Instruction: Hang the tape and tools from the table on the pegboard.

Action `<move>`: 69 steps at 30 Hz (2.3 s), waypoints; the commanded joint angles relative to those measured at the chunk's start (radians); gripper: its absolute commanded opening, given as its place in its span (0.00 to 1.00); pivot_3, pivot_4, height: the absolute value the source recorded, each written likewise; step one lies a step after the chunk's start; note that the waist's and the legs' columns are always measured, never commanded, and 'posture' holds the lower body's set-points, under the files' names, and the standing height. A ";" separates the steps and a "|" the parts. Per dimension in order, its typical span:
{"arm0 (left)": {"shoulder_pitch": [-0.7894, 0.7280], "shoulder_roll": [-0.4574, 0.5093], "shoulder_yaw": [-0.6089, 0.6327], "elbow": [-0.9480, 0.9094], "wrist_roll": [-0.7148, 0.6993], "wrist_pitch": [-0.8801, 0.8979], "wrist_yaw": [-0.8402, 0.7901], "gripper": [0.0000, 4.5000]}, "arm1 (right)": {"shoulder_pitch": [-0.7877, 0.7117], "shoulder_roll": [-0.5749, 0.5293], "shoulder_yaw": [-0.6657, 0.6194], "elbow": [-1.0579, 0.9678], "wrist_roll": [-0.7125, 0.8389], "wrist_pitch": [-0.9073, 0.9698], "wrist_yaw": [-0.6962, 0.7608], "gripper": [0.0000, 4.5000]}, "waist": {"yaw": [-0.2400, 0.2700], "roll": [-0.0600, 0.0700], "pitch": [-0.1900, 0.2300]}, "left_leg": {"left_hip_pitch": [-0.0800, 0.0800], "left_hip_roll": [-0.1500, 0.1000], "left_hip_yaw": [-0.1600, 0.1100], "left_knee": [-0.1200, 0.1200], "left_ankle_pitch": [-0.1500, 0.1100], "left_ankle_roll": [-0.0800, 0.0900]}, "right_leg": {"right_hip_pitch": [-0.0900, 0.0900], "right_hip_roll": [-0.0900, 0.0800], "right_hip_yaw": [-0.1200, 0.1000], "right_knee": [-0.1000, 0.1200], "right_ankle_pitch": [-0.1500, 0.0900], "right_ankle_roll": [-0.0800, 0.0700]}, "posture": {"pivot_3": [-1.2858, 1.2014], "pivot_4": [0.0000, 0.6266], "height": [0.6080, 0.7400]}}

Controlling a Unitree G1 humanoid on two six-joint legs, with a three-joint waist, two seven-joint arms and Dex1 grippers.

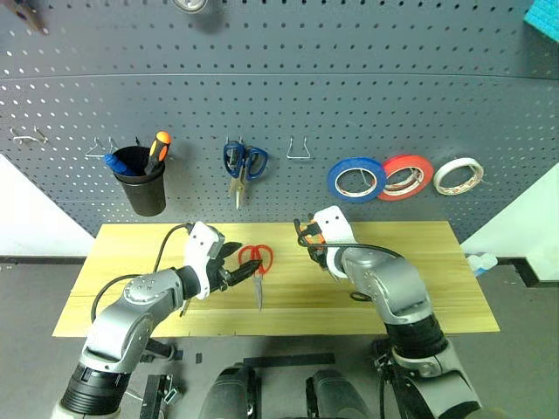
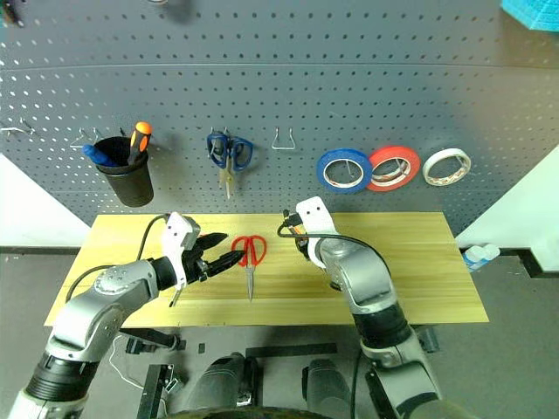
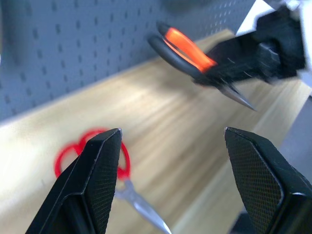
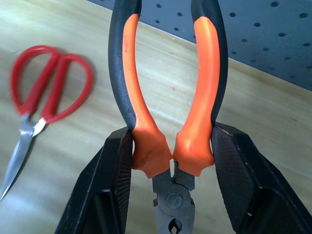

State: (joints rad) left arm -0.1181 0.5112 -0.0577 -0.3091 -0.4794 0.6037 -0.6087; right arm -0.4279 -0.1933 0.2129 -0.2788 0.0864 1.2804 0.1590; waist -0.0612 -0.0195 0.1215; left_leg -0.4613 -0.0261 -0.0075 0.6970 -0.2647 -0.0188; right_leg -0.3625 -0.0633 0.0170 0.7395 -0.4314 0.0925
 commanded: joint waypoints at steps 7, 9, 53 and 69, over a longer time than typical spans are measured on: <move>-0.113 -0.011 -0.015 0.126 0.051 -0.090 -0.097 0.78 | 0.096 -0.153 -0.032 -0.196 0.088 -0.126 0.168 0.46 | -0.011 0.000 -0.021 | 0.002 0.000 0.000 0.001 0.002 0.001 | 0.002 0.000 0.000 0.002 0.002 -0.001 | 0.47 0.00 0.55; -0.123 -0.014 -0.015 0.136 0.053 -0.094 -0.111 0.78 | 0.107 -0.166 -0.057 -0.212 0.109 -0.168 0.196 0.46 | -0.010 0.000 -0.023 | 0.002 0.000 0.000 0.001 0.002 0.001 | 0.002 0.000 0.000 0.002 0.002 -0.001 | 0.47 0.00 0.55; -0.081 -0.141 0.167 -0.053 -0.006 -0.164 0.017 0.78 | -0.294 0.165 -0.221 0.449 0.126 -1.233 0.155 0.46 | -0.008 -0.001 -0.047 | 0.019 0.001 0.000 0.003 0.008 0.004 | 0.007 0.000 0.002 0.021 0.006 -0.004 | 0.51 0.00 0.55; 0.056 -0.190 0.256 -0.207 -0.052 -0.274 0.092 0.78 | -0.550 0.191 -0.277 0.914 0.104 -1.505 0.132 0.46 | -0.006 -0.001 -0.047 | 0.019 0.001 0.000 0.004 0.009 0.003 | 0.006 0.001 0.002 0.027 0.005 -0.004 | 0.53 0.04 0.55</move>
State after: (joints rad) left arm -0.0637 0.3255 0.1752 -0.4737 -0.5133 0.3634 -0.5269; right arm -0.9216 -0.0081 -0.0504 0.6348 0.1896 -0.1800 0.2852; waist -0.0671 -0.0203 0.0749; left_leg -0.4424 -0.0255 -0.0073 0.7007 -0.2562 -0.0160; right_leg -0.3570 -0.0628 0.0188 0.7662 -0.4259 0.0882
